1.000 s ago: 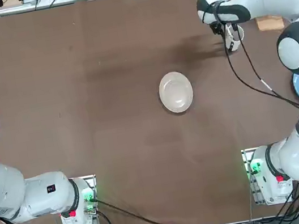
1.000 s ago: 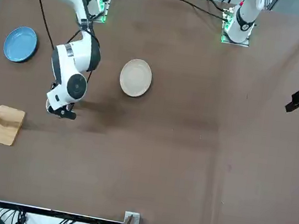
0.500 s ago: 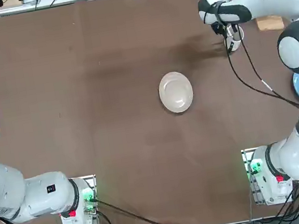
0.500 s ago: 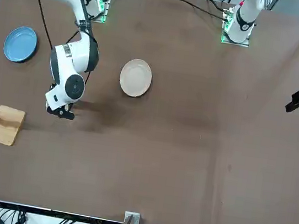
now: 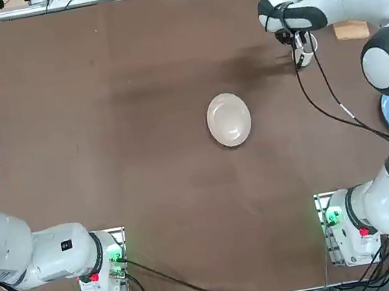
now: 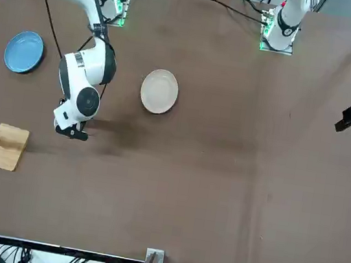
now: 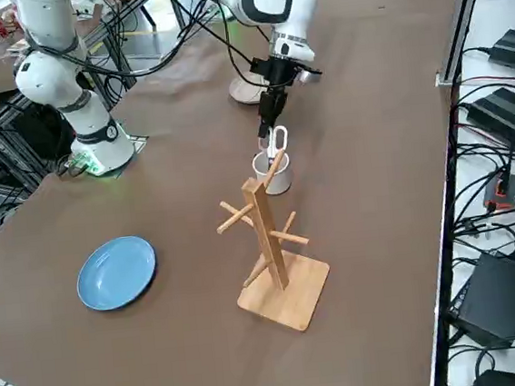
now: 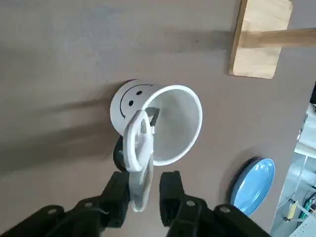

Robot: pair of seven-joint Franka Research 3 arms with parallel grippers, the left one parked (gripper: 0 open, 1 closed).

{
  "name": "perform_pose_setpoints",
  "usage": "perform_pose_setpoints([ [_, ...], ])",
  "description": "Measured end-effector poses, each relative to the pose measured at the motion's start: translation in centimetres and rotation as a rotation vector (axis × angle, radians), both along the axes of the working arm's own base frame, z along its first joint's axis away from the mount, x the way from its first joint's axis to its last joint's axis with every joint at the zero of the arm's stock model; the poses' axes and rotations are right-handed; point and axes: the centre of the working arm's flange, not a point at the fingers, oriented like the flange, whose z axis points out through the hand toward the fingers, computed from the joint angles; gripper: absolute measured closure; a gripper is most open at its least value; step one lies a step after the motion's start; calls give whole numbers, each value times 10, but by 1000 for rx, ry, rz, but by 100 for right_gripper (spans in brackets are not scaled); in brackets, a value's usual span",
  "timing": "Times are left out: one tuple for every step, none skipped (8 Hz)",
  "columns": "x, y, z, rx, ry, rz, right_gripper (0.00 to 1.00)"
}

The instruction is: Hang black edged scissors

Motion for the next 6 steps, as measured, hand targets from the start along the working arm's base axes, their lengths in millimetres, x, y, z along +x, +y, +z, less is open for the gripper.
perform_pose_setpoints([
  [0, 0, 0, 1, -1, 1, 72],
  [0, 0, 0, 2, -2, 2, 76],
  [1, 0, 0, 3, -3, 2, 82],
  [1, 1, 0, 4, -5, 3, 88],
  [1, 1, 0, 5, -6, 3, 89],
  [1, 0, 0, 5, -7, 3, 89],
])
